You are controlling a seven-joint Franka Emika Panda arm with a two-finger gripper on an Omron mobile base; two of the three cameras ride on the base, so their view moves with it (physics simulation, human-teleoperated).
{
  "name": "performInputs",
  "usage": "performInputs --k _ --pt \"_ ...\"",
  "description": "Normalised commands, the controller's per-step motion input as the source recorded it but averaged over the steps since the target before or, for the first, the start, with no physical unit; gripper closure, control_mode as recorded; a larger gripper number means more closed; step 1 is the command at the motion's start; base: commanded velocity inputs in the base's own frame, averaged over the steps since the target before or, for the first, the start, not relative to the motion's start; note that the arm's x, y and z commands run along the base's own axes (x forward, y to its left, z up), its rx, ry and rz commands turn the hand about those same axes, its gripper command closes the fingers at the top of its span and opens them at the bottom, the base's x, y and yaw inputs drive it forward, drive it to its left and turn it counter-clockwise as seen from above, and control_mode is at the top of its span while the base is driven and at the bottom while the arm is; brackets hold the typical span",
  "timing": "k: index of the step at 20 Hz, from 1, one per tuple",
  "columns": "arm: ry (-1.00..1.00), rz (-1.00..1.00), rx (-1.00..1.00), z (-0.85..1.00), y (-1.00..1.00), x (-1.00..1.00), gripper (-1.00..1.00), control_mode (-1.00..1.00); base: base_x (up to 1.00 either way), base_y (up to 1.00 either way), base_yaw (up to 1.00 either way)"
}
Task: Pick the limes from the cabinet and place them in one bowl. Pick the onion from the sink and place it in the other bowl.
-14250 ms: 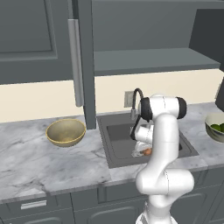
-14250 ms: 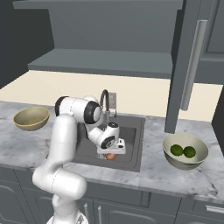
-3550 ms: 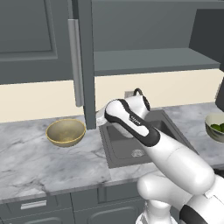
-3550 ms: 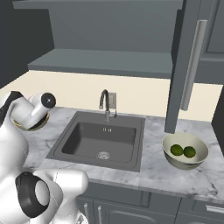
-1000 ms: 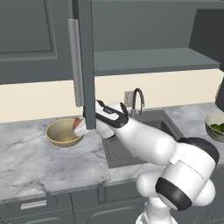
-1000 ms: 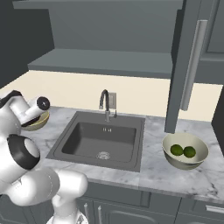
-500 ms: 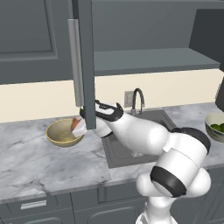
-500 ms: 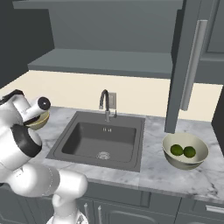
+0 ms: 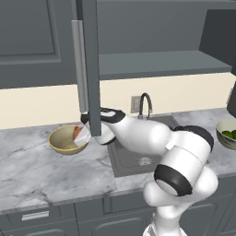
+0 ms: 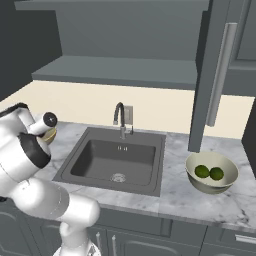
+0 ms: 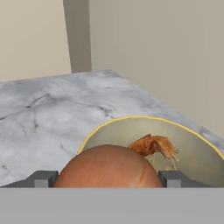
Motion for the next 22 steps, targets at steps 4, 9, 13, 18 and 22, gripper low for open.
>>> performInputs --k 4,9,13,18,22 --pt "-0.01 0.0 -0.02 -0.1 0.11 0.09 1.0 -1.0 0.0 0.0 0.0" --pt "0.0 0.0 -0.02 -0.09 0.09 0.1 1.0 -1.0 0.0 0.0 0.0" --pt "0.0 0.01 -0.02 -0.09 0.08 0.1 1.0 -1.0 0.0 0.0 0.0" --pt "-0.01 0.01 -0.01 -0.07 0.08 0.1 1.0 -1.0 0.0 0.0 0.0" --pt "0.0 0.01 -0.02 -0.07 0.08 0.1 1.0 -1.0 0.0 0.0 0.0"
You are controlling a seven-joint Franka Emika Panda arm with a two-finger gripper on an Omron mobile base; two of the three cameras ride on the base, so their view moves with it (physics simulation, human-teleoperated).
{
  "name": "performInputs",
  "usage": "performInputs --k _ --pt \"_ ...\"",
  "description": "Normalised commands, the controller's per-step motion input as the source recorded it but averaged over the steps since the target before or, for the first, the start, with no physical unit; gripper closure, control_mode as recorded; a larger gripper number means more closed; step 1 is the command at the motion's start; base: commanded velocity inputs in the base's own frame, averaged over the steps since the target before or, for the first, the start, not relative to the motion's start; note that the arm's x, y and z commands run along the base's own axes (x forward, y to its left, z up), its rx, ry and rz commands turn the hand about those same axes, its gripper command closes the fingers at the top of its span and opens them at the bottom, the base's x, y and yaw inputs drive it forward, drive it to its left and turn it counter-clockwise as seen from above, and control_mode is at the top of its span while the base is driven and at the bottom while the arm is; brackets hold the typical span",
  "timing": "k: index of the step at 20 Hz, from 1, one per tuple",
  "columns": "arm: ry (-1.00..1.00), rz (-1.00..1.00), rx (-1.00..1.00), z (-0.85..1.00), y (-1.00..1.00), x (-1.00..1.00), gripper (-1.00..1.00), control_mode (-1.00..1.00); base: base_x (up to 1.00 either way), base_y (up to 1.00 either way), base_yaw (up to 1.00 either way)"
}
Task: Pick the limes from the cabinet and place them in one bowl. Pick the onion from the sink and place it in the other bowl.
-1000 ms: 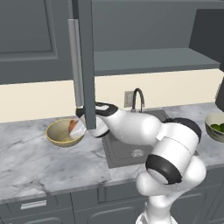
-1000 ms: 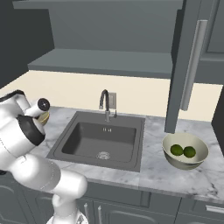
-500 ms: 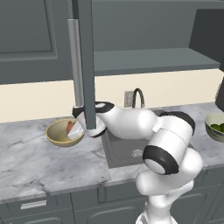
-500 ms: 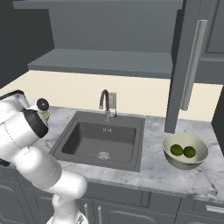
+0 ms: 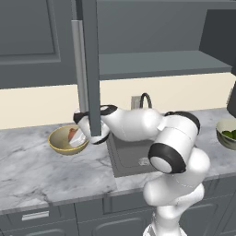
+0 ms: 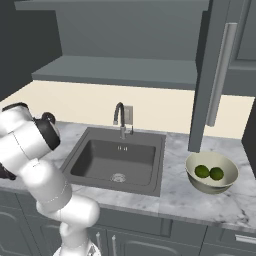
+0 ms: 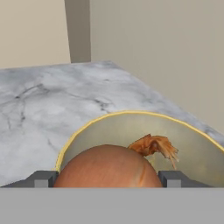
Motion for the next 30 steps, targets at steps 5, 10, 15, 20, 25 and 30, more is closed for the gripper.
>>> performInputs --k 5,10,15,20,25,30 --pt "0.0 0.01 -0.02 -0.08 0.08 0.09 1.0 -1.0 0.0 0.0 0.0" --pt "0.0 0.01 -0.01 -0.08 0.09 0.09 1.0 -1.0 0.0 0.0 0.0" --pt "0.0 0.01 -0.02 -0.1 0.09 0.09 1.0 -1.0 0.0 0.0 0.0" --pt "0.0 0.01 -0.01 -0.1 0.09 0.1 1.0 -1.0 0.0 0.0 0.0" --pt "0.0 0.01 -0.01 -0.11 0.08 0.11 1.0 -1.0 0.0 0.0 0.0" --pt "0.0 0.01 0.0 -0.1 0.06 0.14 1.0 -1.0 0.0 0.0 0.0"
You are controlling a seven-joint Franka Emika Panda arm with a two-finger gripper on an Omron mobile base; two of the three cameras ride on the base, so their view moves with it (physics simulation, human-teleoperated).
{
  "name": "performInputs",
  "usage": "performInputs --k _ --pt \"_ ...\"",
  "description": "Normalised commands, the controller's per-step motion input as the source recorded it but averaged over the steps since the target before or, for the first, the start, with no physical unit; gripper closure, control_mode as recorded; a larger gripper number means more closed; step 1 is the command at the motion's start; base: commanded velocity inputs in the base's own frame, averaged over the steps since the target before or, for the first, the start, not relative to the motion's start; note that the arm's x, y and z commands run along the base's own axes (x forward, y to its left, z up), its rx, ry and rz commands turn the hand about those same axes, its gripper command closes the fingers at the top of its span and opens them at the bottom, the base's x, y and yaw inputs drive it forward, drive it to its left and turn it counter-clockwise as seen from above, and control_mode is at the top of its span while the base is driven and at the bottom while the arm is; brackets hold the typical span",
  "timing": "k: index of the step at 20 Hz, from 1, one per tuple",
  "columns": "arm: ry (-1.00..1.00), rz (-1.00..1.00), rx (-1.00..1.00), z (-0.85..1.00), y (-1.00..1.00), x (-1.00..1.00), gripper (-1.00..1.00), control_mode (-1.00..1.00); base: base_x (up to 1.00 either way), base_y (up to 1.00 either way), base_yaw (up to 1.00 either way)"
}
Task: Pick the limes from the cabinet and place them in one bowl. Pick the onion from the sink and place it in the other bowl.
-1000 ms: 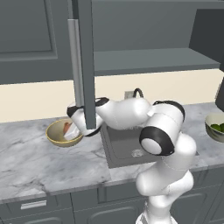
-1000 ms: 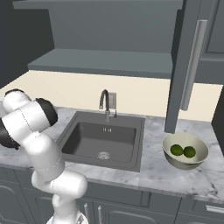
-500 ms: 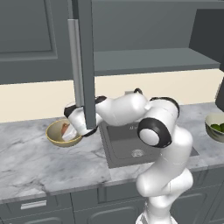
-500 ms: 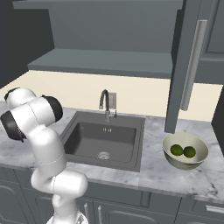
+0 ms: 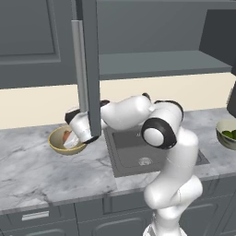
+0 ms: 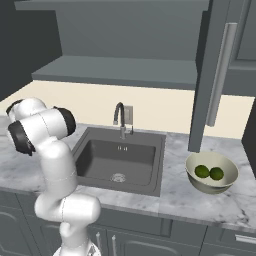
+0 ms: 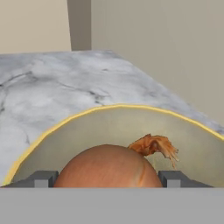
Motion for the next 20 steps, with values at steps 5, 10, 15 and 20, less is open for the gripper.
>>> performInputs --k 5,10,15,20 --pt "0.0 0.01 -0.01 -0.11 0.06 0.13 1.0 -1.0 0.0 0.0 0.0" --pt "0.0 0.01 -0.01 -0.09 0.06 0.12 1.0 -1.0 0.0 0.0 0.0" --pt "0.0 0.01 -0.01 -0.08 0.05 0.13 1.0 -1.0 0.0 0.0 0.0" --pt "0.0 0.01 -0.02 -0.1 0.05 0.11 1.0 -1.0 0.0 0.0 0.0"
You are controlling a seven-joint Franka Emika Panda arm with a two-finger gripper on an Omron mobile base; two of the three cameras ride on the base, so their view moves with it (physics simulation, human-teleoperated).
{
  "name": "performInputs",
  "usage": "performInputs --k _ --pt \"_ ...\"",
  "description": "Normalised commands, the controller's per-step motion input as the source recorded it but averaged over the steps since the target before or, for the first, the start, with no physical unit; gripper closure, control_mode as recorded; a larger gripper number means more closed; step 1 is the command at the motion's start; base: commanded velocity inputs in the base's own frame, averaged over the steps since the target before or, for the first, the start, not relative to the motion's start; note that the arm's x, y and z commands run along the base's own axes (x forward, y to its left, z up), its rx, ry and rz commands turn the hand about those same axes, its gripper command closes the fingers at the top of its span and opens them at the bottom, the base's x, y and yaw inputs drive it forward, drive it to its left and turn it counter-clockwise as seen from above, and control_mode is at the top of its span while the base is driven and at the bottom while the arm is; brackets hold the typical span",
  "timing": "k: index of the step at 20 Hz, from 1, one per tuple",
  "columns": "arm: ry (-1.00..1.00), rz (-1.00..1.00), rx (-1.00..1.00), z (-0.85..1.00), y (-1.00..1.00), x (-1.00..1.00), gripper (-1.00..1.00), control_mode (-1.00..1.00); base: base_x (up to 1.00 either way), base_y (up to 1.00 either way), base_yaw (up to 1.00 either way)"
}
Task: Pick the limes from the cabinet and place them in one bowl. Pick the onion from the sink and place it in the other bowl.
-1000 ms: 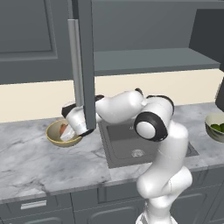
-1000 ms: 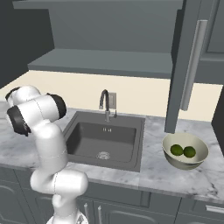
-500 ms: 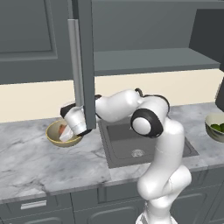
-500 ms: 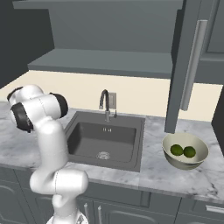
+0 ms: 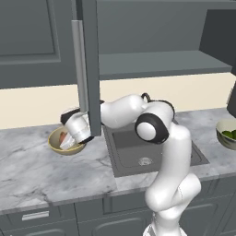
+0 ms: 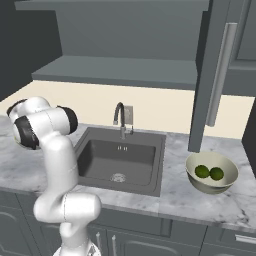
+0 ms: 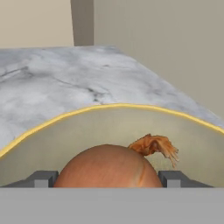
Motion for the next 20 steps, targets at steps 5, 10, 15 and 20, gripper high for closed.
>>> performInputs --k 5,10,15,20 --pt "0.0 0.0 -0.02 -0.08 0.02 0.09 1.0 -1.0 0.0 0.0 0.0" --pt "0.0 0.0 -0.01 -0.04 0.0 0.08 -1.0 -1.0 0.0 0.0 0.0" --pt "0.0 0.01 0.0 -0.02 0.0 0.09 -1.0 -1.0 0.0 0.0 0.0" --pt "-0.01 0.02 0.0 -0.01 -0.03 0.06 -1.0 -1.0 0.0 0.0 0.0"
